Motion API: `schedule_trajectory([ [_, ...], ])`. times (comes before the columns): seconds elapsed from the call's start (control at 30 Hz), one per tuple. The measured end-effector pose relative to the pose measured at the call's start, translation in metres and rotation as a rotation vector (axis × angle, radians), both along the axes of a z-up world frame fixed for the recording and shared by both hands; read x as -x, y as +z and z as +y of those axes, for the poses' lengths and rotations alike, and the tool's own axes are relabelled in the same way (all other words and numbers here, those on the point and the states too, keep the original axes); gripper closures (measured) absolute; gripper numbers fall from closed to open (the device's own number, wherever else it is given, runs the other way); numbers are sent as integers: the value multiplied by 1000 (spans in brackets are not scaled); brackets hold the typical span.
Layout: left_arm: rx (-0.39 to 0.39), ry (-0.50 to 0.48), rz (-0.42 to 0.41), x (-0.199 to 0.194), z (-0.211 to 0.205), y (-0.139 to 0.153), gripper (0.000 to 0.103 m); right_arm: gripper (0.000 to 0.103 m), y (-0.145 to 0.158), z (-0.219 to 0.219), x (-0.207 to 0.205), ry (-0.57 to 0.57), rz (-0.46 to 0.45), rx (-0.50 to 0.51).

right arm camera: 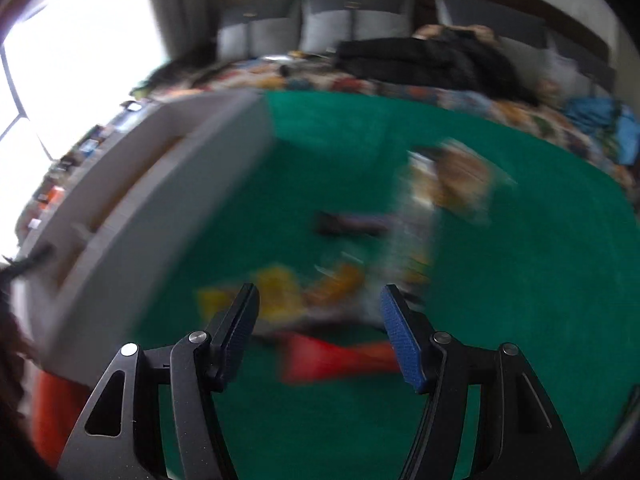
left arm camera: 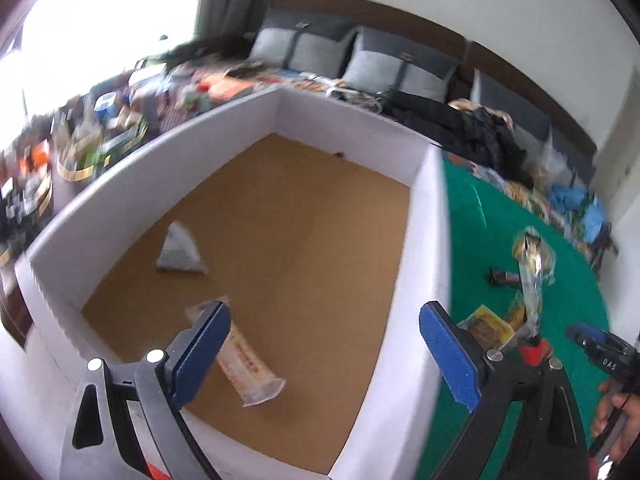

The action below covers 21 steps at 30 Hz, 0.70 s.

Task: Organize snacks
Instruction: 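Carry both snacks over the white cardboard box and open both tools, then withdraw both tools from the box back over the snack pile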

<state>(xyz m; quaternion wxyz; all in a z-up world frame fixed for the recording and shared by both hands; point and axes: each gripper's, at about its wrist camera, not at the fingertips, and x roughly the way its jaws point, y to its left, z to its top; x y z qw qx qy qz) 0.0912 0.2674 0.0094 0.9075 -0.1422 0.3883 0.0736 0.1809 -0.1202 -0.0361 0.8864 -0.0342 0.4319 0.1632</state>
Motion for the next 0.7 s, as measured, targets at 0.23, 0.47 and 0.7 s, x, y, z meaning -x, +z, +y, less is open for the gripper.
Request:
schedule_trajectory([
  [0.23,-111,-77,-76,-11,-52,17,8,37,-60,-143,17,-233,2,156],
  [0.47,-69,-83,-99,-12,-83,28,10,37,-72,-204,16,-347,-7,125],
  [0.7,20,-203,-154,12,-149,31,2,27,-81,-198,17,-384,4,85],
])
